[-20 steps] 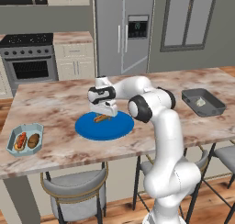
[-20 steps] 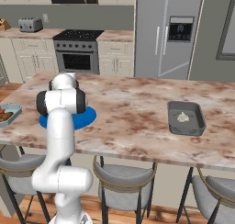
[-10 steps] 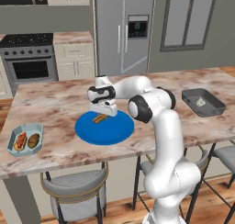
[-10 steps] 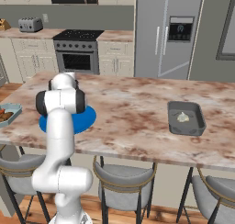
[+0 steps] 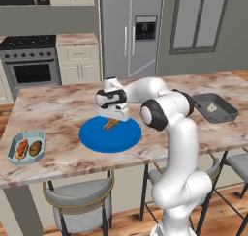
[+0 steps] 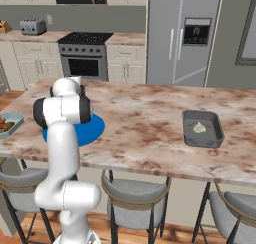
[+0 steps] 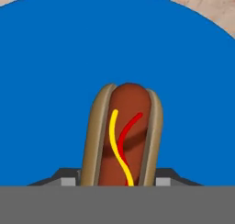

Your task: Place one cooked food and one vegetable from the large plate to each tupperware container.

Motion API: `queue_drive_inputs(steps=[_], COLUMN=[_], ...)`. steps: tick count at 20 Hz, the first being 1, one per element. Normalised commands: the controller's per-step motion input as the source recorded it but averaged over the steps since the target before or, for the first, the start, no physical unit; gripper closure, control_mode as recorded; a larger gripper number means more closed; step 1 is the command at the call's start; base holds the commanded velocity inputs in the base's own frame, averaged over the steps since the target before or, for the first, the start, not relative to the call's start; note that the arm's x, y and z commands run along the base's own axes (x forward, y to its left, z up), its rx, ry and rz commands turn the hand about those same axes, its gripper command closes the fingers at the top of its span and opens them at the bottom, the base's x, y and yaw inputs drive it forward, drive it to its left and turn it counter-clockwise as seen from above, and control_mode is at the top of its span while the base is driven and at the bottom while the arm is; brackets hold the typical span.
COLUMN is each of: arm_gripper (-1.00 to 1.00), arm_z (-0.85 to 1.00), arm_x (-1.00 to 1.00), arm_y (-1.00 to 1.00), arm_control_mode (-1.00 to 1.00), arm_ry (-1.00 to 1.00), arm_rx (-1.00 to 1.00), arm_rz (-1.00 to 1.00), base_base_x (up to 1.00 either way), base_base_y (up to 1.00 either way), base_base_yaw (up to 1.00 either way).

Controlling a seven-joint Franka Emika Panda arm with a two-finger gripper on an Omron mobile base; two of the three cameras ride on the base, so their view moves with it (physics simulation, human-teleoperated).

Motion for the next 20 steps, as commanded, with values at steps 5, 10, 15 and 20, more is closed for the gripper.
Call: queue_drive_inputs(steps=[5,10,15,20], arm_gripper=[1.00,1.00,1.00,1.00], arm_z=[0.92,0.92,0.75,0.57], arm_x=[-0.28,-0.01,0.00,0.00], arm_y=[-1.00,-1.00,-1.00,-1.00], arm_control_mode=[-1.00,-1.00,-1.00,-1.00], arm_ry=[-0.11,-0.06,-0.03,-0.01], arm_rx=[-0.03,-0.02,-0.05,-0.05], arm_rz=[0.42,0.48,0.46,0.42], base_base_x=[0.00,0.00,0.00,0.00], base_base_y=[0.00,0.00,0.00,0.00], base_base_yaw=[0.00,0.00,0.00,0.00])
